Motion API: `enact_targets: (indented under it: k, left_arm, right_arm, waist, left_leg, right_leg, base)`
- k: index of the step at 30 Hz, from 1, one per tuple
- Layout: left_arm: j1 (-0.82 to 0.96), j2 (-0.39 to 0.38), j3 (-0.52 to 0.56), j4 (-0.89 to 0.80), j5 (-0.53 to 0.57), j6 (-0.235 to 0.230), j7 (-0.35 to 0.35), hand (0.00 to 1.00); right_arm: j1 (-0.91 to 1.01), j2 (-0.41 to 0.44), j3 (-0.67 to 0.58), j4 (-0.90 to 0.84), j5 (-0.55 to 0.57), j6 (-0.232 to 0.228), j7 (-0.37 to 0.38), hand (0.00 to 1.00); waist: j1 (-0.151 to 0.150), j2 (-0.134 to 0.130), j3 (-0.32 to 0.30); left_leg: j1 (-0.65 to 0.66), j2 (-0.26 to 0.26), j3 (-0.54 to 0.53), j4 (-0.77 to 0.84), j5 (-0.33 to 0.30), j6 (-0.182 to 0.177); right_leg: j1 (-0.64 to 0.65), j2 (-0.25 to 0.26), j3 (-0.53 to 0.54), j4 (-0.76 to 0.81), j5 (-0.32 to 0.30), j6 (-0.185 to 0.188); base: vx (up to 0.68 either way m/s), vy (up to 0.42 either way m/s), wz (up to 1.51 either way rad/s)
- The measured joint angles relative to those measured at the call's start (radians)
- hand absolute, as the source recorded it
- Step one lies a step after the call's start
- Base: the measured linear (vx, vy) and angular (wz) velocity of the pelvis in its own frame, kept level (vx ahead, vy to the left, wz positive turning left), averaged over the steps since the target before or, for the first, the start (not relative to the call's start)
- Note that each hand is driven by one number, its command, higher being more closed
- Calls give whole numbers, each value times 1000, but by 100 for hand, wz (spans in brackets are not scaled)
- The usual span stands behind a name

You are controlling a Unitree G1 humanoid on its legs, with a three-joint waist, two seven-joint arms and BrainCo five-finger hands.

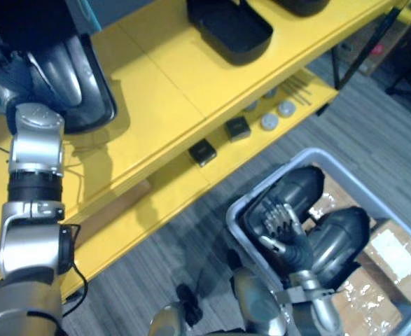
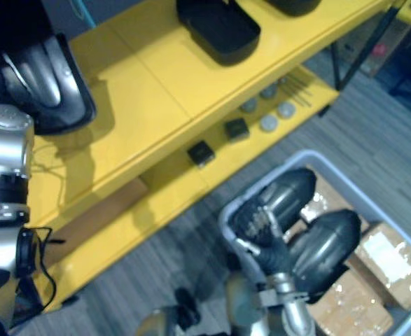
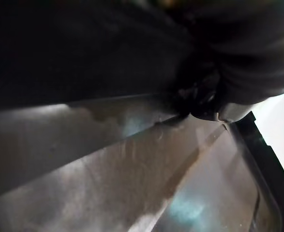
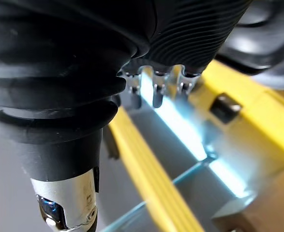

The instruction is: Walk over and take plastic housings, then place them on the shelf

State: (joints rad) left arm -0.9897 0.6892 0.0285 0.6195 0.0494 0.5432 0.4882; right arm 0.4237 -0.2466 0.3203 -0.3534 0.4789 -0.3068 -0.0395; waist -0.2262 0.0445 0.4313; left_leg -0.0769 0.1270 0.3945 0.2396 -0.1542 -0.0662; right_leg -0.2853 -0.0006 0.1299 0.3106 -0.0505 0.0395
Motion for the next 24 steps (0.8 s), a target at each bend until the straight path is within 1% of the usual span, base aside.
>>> enact_targets:
  k: [2,4,6,7,9,10,11,12,15,17,19,20,21,22,24]
  left_arm:
    - [0,0,-4,0,-17,16,-12,100]
    - [0,0,-4,-1,-67,32,-11,100]
    - [0,0,-4,1,-124,32,-9,100]
    - [0,0,-4,3,-133,32,-8,100]
    - [11,-2,-2,11,-204,29,29,100]
    - [16,-5,-2,15,-209,29,37,0]
    - [23,-12,0,22,-214,26,59,0]
    - [38,-20,16,26,-259,11,92,0]
    - [85,-42,62,38,-340,-38,140,0]
    - [107,-52,87,41,-393,-59,166,0]
    - [111,-68,105,40,-404,-94,191,0]
    - [112,-72,128,41,-407,-122,218,0]
    - [113,-73,146,41,-438,-158,244,0]
    - [114,-73,157,41,-448,-174,250,0]
    - [143,-75,172,41,-474,-243,272,0]
  right_arm:
    - [-2,-7,1,0,0,0,-2,0]
    - [-5,-20,11,0,0,-1,-5,0]
    - [-6,-22,16,0,0,-1,-6,0]
    - [-7,-22,16,0,0,-1,-6,0]
    - [-10,-22,15,0,0,0,-7,0]
    - [-10,-22,15,0,0,1,-7,0]
    - [-10,-22,15,0,0,1,-7,0]
    - [-11,-22,14,-1,0,1,-7,0]
    - [-18,-22,13,-1,0,2,-6,0]
    - [-18,-22,9,-1,-1,2,-7,0]
    - [-20,-22,1,-1,0,2,-7,0]
    - [-25,-22,-6,-1,0,2,-7,0]
    - [-28,-22,-9,-2,0,2,-8,0]
    - [-29,-22,-11,-2,0,2,-10,0]
    - [-27,-22,-23,-5,0,2,-25,0]
  waist:
    - [2,1,5]
    - [4,1,5]
    - [6,2,6]
    - [6,3,6]
    - [13,5,7]
    - [13,5,8]
    - [16,5,8]
    - [17,5,8]
    - [19,5,8]
    - [20,5,8]
    - [24,5,8]
    - [24,5,8]
    - [23,5,8]
    - [22,5,8]
    - [16,5,8]
  left_leg:
    - [0,0,0,0,0,0]
    - [-1,-2,0,-1,0,0]
    - [-8,-5,-2,-1,0,1]
    - [-11,-6,-3,0,0,1]
    - [-17,-13,-2,-1,1,2]
    - [-16,-14,-2,-1,2,3]
    - [-15,-15,-2,-1,2,3]
    - [-14,-17,-2,0,2,4]
    - [-12,-21,-2,3,2,4]
    - [-12,-22,-2,9,2,4]
    - [-10,-24,-2,12,1,5]
    - [-9,-25,-2,12,1,5]
    - [-8,-24,-1,12,1,5]
    - [-7,-24,-1,12,1,5]
    - [16,-24,1,12,1,5]
  right_leg:
    - [-3,0,0,4,0,0]
    - [-6,-1,0,5,0,0]
    - [-13,-3,-1,8,0,0]
    - [-16,-4,-2,9,0,0]
    - [-28,-9,0,18,-1,0]
    - [-28,-10,1,19,-1,0]
    - [-28,-11,1,21,-1,0]
    - [-28,-13,2,23,-2,1]
    - [-31,-16,5,33,-7,5]
    - [-32,-17,6,38,-11,5]
    - [-35,-18,7,46,-17,3]
    - [-36,-18,7,48,-17,3]
    - [-37,-18,8,51,-18,2]
    - [-37,-17,9,53,-19,1]
    - [-22,-16,10,65,-30,-1]
  base:
    - [18,-8,-4]
    - [17,-4,-4]
    - [-5,0,2]
    - [0,0,0]
    - [0,0,0]
    - [0,0,0]
    - [0,0,0]
    - [0,0,0]
    - [0,0,0]
    - [-15,-6,0]
    - [-16,-8,0]
    - [0,0,0]
    - [-12,-17,-4]
    - [1,-20,-4]
    - [27,-17,-6]
